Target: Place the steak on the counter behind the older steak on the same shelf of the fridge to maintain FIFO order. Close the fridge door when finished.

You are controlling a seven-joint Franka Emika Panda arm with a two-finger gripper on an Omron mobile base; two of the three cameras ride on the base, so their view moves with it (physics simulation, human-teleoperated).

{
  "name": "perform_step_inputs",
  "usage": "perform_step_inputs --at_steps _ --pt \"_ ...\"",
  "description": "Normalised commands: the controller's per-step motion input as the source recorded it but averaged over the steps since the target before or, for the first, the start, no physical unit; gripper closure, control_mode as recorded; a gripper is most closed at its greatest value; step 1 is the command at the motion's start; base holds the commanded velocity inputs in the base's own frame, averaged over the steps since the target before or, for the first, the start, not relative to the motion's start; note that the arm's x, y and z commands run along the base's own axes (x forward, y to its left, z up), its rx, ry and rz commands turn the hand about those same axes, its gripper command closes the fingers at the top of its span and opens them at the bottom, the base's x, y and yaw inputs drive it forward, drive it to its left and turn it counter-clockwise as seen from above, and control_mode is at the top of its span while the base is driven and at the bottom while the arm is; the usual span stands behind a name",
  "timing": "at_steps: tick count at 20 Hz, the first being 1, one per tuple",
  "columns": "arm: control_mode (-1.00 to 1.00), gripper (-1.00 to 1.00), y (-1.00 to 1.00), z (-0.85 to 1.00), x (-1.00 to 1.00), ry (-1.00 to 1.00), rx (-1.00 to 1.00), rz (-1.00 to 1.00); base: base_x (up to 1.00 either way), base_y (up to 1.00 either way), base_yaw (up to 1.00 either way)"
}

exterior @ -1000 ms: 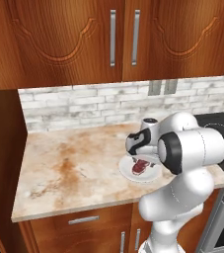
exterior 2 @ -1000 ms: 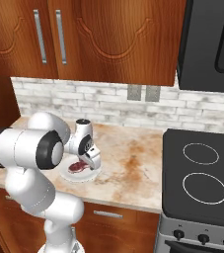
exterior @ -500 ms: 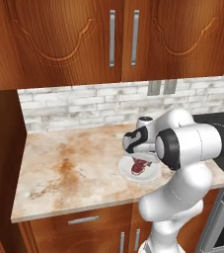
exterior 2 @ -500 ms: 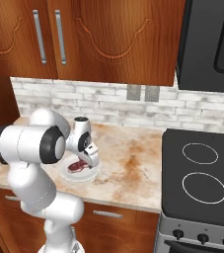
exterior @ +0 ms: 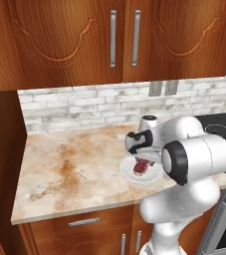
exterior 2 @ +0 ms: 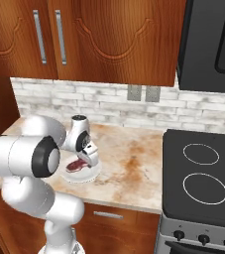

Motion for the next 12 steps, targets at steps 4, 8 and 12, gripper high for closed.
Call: perform_step_inputs --at_steps 4,8,12 --pt "-1.00 1.00 0.00 0.56 -0.58 -0.12 0.00 0.00 0.00 0.00 0.00" --pt "-1.00 1.00 0.00 0.63 -0.60 -0.07 0.00 0.00 0.00 0.00 0.00" --pt "-1.00 1.00 0.00 0.77 -0.59 -0.06 0.00 0.00 0.00 0.00 0.00"
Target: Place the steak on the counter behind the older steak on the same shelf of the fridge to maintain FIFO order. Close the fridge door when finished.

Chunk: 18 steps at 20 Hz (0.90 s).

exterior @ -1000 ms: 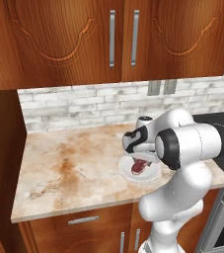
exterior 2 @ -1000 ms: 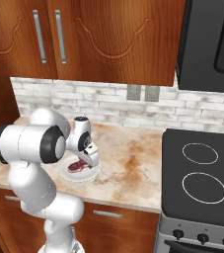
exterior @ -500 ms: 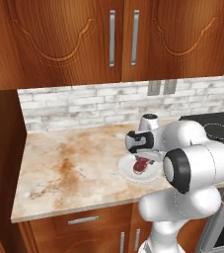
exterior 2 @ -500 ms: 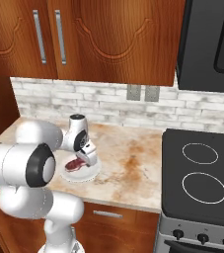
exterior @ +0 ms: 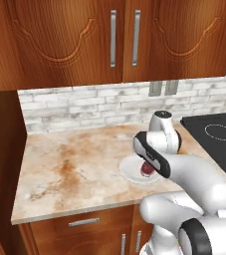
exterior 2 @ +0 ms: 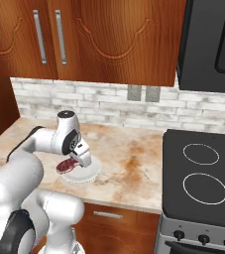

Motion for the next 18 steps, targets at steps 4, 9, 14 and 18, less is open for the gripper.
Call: perform_step_inputs --at_steps 4,9,14,18 --pt "-1.00 1.00 -0.03 0.95 -0.45 -0.02 0.00 0.00 0.00 0.00 0.00" --pt "-1.00 1.00 -0.06 0.86 -0.46 0.00 0.00 0.00 0.00 0.00 0.00" --pt "-1.00 1.00 -0.04 0.59 -0.37 0.00 0.00 0.00 0.00 0.00 0.00" --pt "-1.00 1.00 0.00 0.36 -0.10 0.00 0.00 0.00 0.00 0.00 0.00"
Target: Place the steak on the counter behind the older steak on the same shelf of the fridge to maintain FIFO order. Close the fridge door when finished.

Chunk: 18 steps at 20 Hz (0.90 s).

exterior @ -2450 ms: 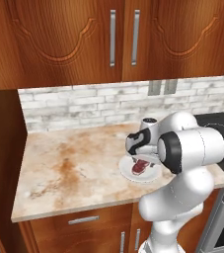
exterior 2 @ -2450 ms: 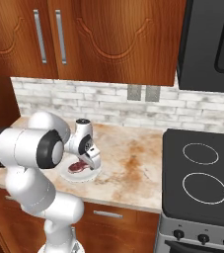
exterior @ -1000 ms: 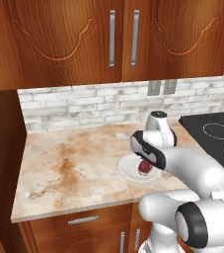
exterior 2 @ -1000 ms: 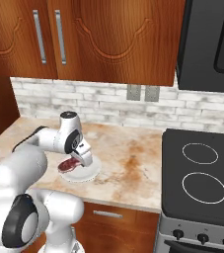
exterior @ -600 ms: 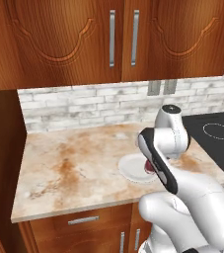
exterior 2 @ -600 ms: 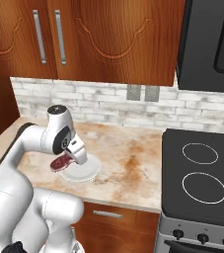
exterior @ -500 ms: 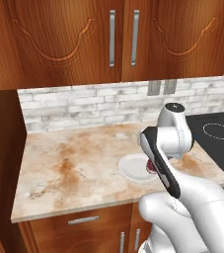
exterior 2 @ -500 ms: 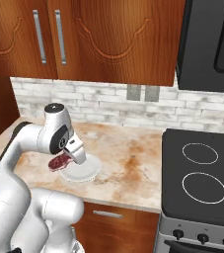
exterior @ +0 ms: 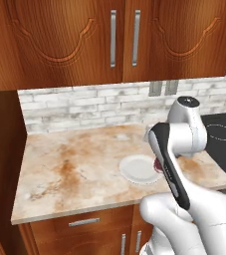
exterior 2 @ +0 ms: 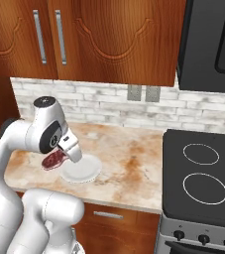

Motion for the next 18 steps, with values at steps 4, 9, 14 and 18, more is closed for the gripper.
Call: perform_step_inputs --at_steps 4,9,14,18 --pt "-1.00 1.00 0.00 0.35 -0.07 0.00 0.00 0.00 0.00 0.00 0.00" --pt "-1.00 1.00 0.00 0.01 -0.01 0.01 0.00 0.00 0.00 0.00 0.00" --pt "-1.00 1.00 0.00 0.00 0.00 0.00 0.00 0.00 0.00 0.00 0.00" --pt "-1.00 1.00 0.00 0.00 -0.15 -0.01 0.00 0.00 0.00 0.00 0.00"
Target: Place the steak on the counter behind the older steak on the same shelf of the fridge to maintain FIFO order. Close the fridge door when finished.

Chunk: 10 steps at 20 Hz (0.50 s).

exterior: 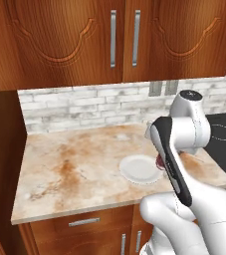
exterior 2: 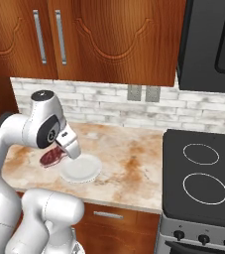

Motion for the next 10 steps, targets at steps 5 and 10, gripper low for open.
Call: perform_step_inputs --at_steps 5,10 --pt "1.00 1.00 0.00 0.00 -0.53 -0.15 0.00 0.00 -0.18 0.01 0.00" --pt "1.00 1.00 0.00 0.00 0.00 0.00 0.00 0.00 -0.76 0.29 0.02"
